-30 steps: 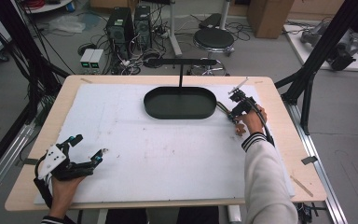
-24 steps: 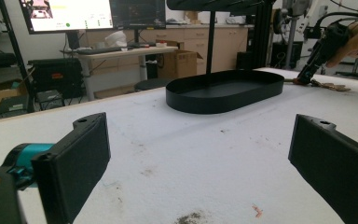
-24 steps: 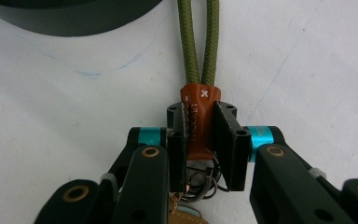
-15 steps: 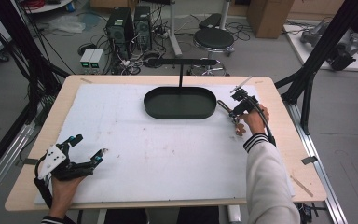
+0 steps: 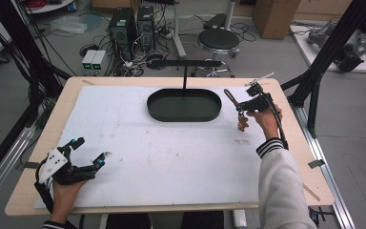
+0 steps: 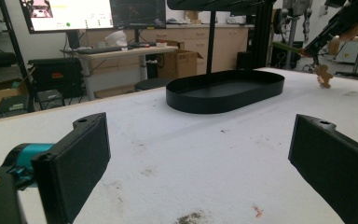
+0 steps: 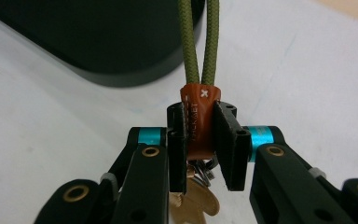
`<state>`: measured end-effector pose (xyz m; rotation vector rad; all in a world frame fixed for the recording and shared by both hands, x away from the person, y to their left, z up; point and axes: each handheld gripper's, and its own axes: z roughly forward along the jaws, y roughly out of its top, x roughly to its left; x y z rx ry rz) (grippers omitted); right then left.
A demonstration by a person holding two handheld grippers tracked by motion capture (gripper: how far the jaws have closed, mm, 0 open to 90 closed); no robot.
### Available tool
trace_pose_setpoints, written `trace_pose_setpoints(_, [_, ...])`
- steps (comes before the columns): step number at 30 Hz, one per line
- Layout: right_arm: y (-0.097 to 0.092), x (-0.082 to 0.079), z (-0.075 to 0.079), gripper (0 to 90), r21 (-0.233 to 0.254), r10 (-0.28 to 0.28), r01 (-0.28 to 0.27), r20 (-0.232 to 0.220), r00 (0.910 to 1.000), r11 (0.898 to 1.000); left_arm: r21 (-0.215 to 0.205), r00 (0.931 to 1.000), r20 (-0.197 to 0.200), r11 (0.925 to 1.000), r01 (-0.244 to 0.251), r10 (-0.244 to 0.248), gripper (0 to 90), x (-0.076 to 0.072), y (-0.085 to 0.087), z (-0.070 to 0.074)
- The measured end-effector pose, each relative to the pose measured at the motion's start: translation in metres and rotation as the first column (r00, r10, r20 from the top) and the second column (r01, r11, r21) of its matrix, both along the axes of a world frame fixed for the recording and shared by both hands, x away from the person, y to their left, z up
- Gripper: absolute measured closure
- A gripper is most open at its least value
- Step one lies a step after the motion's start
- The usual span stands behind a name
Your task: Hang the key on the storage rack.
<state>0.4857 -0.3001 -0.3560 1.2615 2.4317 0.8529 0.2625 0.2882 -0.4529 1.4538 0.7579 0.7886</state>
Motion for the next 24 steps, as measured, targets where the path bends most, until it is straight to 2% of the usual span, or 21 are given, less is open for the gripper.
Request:
trace_pose_setpoints(2, [0.001, -0.002, 0.003, 75.6, 0.019, 0.002, -0.002, 0.012, 0.9999, 1.0, -0.001, 1.0, 0.0, 1.0, -0.002, 0.002, 5.8, 0.0, 0.0, 0.0])
trace_pose_setpoints(3, [0.002, -0.005, 0.008, 75.7, 0.04, -0.004, 0.002, 0.042, 0.9991, 0.999, -0.002, 1.0, -0.001, 1.0, -0.001, 0.001, 5.8, 0.0, 0.0, 0.0])
trace_pose_setpoints(4, [0.002, -0.005, 0.008, 75.7, 0.04, -0.004, 0.002, 0.042, 0.9991, 0.999, -0.001, 1.0, -0.001, 1.0, 0.0, 0.0, 5.8, 0.0, 0.0, 0.0])
trace_pose_setpoints(5, [0.004, -0.008, 0.011, 75.7, 0.059, -0.014, 0.01, 0.064, 0.9979, 0.998, -0.002, 1.0, -0.001, 1.0, 0.0, 0.0, 5.8, 0.0, 0.0, 0.0])
trace_pose_setpoints(6, [0.004, -0.008, 0.011, 75.7, 0.059, -0.014, 0.01, 0.064, 0.9979, 0.998, -0.002, 1.0, -0.001, 1.0, 0.0, 0.0, 5.8, 0.0, 0.0, 0.0])
trace_pose_setpoints(7, [0.005, -0.011, 0.014, 75.6, 0.07, -0.015, 0.009, 0.091, 0.9958, 0.998, -0.001, 1.0, 0.0, 1.0, 0.0, 0.0, 5.8, 0.0, 0.0, 0.0])
trace_pose_setpoints(10, [0.006, -0.013, 0.017, 75.6, 0.081, -0.018, 0.009, 0.113, 0.9935, 0.997, -0.002, 1.0, -0.001, 1.0, 0.0, 0.0, 5.8, 0.0, 0.0, 0.0])
trace_pose_setpoints(11, [0.007, -0.016, 0.021, 75.5, 0.087, -0.029, 0.016, 0.142, 0.9895, 0.996, -0.003, 1.0, -0.001, 1.0, 0.001, -0.001, 5.8, 0.0, 0.0, 0.0])
trace_pose_setpoints(17, [0.008, -0.021, 0.028, 75.6, 0.106, -0.048, 0.028, 0.191, 0.9804, 0.994, -0.003, 1.0, 0.0, 1.0, -0.001, 0.001, 5.8, 0.0, 0.0, 0.0])
trace_pose_setpoints(19, [0.009, -0.023, 0.032, 75.6, 0.128, -0.064, 0.035, 0.228, 0.9717, 0.991, -0.004, 1.0, -0.001, 1.0, -0.002, 0.002, 5.8, 0.0, 0.0, 0.0])
trace_pose_setpoints(20, [0.009, -0.023, 0.032, 75.6, 0.128, -0.064, 0.035, 0.228, 0.9717, 0.991, -0.004, 1.0, -0.001, 1.0, -0.002, 0.002, 5.8, 0.0, 0.0, 0.0])
trace_pose_setpoints(22, [0.011, -0.024, 0.034, 75.5, 0.142, -0.064, 0.029, 0.25, 0.9662, 0.989, -0.005, 1.0, -0.001, 1.0, -0.002, 0.002, 5.8, 0.0, 0.0, 0.0])
trace_pose_setpoints(24, [0.011, -0.024, 0.035, 75.5, 0.15, -0.067, 0.03, 0.252, 0.9655, 0.988, -0.006, 1.0, -0.002, 1.0, -0.001, 0.001, 5.8, 0.0, 0.0, 0.0])
